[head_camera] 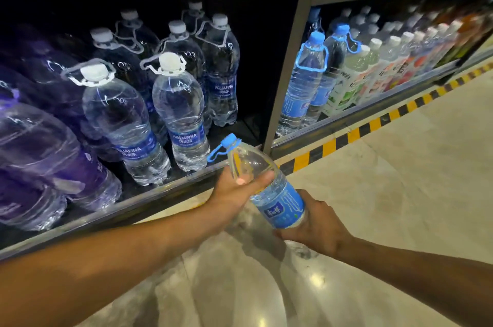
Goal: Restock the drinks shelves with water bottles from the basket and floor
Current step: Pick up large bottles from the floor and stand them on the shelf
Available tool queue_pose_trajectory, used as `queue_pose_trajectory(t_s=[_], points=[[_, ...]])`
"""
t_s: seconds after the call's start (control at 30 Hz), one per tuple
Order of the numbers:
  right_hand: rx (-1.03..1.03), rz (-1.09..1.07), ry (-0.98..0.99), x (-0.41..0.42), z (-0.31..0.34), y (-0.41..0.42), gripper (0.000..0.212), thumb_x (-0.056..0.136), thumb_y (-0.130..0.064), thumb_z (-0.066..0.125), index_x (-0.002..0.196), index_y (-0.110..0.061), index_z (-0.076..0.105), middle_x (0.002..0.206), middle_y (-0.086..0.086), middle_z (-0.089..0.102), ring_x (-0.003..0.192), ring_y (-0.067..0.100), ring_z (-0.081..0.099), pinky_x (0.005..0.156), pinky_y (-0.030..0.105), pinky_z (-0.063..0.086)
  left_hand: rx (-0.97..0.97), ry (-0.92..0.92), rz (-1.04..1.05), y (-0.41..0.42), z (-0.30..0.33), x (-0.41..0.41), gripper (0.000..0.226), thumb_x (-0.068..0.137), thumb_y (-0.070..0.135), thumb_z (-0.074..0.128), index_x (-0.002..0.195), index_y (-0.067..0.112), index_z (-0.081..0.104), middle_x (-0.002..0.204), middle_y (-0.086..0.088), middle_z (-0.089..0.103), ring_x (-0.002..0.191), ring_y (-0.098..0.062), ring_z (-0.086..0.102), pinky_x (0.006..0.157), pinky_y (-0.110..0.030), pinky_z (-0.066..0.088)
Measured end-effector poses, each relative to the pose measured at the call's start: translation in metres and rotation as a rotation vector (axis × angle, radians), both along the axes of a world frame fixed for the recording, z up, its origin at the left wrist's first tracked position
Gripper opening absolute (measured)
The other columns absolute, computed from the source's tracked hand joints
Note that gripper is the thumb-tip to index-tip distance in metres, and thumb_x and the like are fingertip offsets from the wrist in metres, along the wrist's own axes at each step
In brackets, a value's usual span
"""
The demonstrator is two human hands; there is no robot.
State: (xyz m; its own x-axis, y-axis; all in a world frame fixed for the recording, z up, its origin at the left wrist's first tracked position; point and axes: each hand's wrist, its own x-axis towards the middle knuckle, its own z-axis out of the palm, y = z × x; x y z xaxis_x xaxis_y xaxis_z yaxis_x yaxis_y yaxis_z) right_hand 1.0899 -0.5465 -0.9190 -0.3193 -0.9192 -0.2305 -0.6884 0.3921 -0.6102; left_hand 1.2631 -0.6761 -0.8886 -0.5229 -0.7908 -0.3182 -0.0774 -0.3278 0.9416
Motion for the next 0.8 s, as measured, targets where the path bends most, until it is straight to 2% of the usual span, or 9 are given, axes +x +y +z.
queue_pose_trajectory(t_s=[0.1, 0.23, 0.37, 0.4, 0.47, 0.53, 0.6, 0.67, 0.8], points=[[-0.069, -0.039, -0.016, 0.011, 0.006, -0.01, 0.084, 0.049, -0.078, 0.078, 0.115, -0.047, 0.037, 0.099, -0.022, 0.066, 0.084, -0.006, 0.064, 0.067, 0.011, 0.049, -0.086, -0.002, 0.114, -0.013, 0.027, -0.015, 0.043, 0.071, 0.03, 0.092, 0.102, 0.023, 0.062, 0.094, 0.005, 0.078, 0.085, -0.002, 0.074, 0.071, -0.019, 0.059], [-0.208, 0.028, -0.109, 0.006, 0.024, -0.037, 0.087, 0.059, -0.072, 0.082, 0.124, -0.059, 0.025, 0.116, -0.032, 0.056, 0.099, -0.014, 0.059, 0.075, 0.001, 0.045, -0.298, 0.029, -0.049, -0.042, 0.067, -0.017, 0.046, 0.07, 0.022, 0.093, 0.105, 0.025, 0.063, 0.092, 0.011, 0.078, 0.09, -0.004, 0.075, 0.071, -0.015, 0.057], [-0.322, 0.031, -0.238, 0.009, 0.041, -0.073, 0.088, 0.063, -0.054, 0.09, 0.132, -0.046, 0.035, 0.119, -0.031, 0.059, 0.108, -0.015, 0.059, 0.081, 0.004, 0.049, -0.443, -0.023, -0.034, -0.066, 0.107, -0.012, 0.048, 0.067, 0.026, 0.095, 0.104, 0.026, 0.065, 0.104, 0.006, 0.076, 0.102, -0.012, 0.073, 0.091, -0.033, 0.059], [-0.329, 0.043, -0.254, 0.01, 0.045, -0.082, 0.089, 0.064, -0.051, 0.091, 0.134, -0.039, 0.038, 0.12, -0.029, 0.06, 0.109, -0.014, 0.06, 0.083, 0.006, 0.05, -0.464, -0.022, -0.032, -0.069, 0.114, -0.011, 0.047, 0.067, 0.025, 0.094, 0.103, 0.027, 0.064, 0.102, 0.01, 0.076, 0.102, -0.01, 0.073, 0.092, -0.031, 0.059], [-0.346, 0.054, -0.25, 0.011, 0.053, -0.1, 0.093, 0.064, -0.049, 0.093, 0.137, -0.03, 0.039, 0.121, -0.023, 0.063, 0.107, -0.012, 0.062, 0.084, 0.01, 0.051, -0.52, -0.016, -0.054, -0.072, 0.126, -0.011, 0.05, 0.068, 0.018, 0.094, 0.106, 0.026, 0.063, 0.094, 0.022, 0.076, 0.094, 0.002, 0.072, 0.082, -0.017, 0.057], [-0.395, 0.04, -0.23, 0.011, 0.058, -0.116, 0.093, 0.064, -0.042, 0.094, 0.137, -0.025, 0.038, 0.124, -0.016, 0.064, 0.109, -0.008, 0.062, 0.088, 0.017, 0.052, -0.588, -0.035, -0.075, -0.072, 0.135, -0.012, 0.061, 0.067, 0.012, 0.094, 0.117, 0.02, 0.06, 0.097, 0.023, 0.075, 0.092, 0.007, 0.071, 0.08, -0.013, 0.056], [-0.446, 0.024, -0.238, 0.013, 0.059, -0.129, 0.095, 0.065, -0.036, 0.095, 0.139, -0.023, 0.036, 0.129, -0.008, 0.064, 0.116, 0.008, 0.064, 0.097, 0.034, 0.055, -0.661, -0.064, -0.084, -0.073, 0.142, -0.011, 0.071, 0.067, 0.009, 0.094, 0.127, 0.014, 0.056, 0.113, 0.01, 0.073, 0.103, -0.002, 0.071, 0.093, -0.026, 0.058], [-0.473, 0.009, -0.219, 0.016, 0.06, -0.139, 0.095, 0.064, -0.039, 0.095, 0.138, -0.024, 0.036, 0.129, -0.006, 0.064, 0.116, 0.016, 0.065, 0.097, 0.044, 0.055, -0.713, -0.098, -0.096, -0.074, 0.148, -0.008, 0.075, 0.068, 0.011, 0.094, 0.131, 0.013, 0.054, 0.12, 0.003, 0.071, 0.109, -0.008, 0.07, 0.1, -0.036, 0.056], [-0.488, -0.042, -0.202, 0.02, 0.058, -0.156, 0.094, 0.062, -0.038, 0.096, 0.135, -0.027, 0.038, 0.123, -0.007, 0.067, 0.109, 0.015, 0.066, 0.091, 0.035, 0.057, -0.764, -0.189, -0.066, -0.076, 0.153, -0.006, 0.07, 0.067, 0.013, 0.095, 0.127, 0.012, 0.057, 0.116, 0.003, 0.073, 0.106, -0.01, 0.071, 0.098, -0.039, 0.056]])
